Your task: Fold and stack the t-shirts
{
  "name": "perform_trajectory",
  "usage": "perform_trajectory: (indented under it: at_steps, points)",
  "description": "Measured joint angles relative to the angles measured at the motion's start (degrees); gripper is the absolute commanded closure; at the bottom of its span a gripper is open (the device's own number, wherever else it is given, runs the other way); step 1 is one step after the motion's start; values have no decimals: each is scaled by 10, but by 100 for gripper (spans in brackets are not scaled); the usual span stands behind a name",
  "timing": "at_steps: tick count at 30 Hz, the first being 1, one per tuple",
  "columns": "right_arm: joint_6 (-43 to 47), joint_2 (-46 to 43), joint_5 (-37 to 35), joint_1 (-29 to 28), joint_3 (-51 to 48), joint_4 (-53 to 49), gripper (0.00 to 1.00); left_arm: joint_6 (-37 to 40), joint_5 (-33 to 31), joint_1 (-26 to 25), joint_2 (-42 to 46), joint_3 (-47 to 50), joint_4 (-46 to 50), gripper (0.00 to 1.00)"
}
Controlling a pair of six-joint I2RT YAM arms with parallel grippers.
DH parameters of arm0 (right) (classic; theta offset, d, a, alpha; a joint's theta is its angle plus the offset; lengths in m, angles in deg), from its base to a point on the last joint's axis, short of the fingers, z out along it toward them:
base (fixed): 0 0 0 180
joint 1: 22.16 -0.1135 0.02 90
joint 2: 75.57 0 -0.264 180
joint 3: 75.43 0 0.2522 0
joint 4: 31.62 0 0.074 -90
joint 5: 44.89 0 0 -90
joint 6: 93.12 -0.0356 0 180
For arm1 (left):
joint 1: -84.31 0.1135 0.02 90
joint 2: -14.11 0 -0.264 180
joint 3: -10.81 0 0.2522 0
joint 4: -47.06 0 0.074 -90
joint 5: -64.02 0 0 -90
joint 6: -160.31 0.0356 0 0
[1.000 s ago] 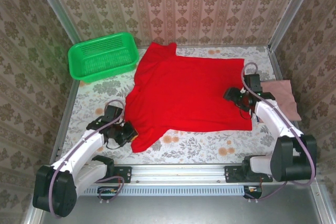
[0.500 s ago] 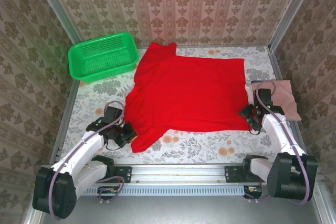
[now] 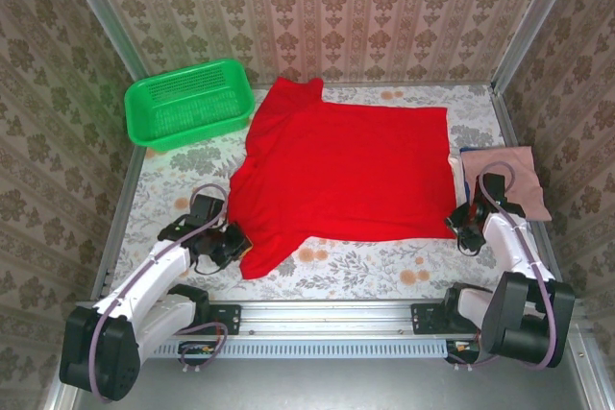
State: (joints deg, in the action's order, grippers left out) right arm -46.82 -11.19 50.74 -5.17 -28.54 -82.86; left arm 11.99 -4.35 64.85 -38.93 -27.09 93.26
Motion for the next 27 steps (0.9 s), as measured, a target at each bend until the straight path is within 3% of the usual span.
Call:
perform_trajectory:
  at_steps: [8,14,27]
  points:
    - [-1,31,13,7,-18,22,63,-2,0,0,1,2,-4,100]
    - [-4,40,17,9,-22,31,100,-2,0,1,1,2,-5,100]
    - [4,38,16,10,53,13,100,-2,-4,4,0,2,-13,100]
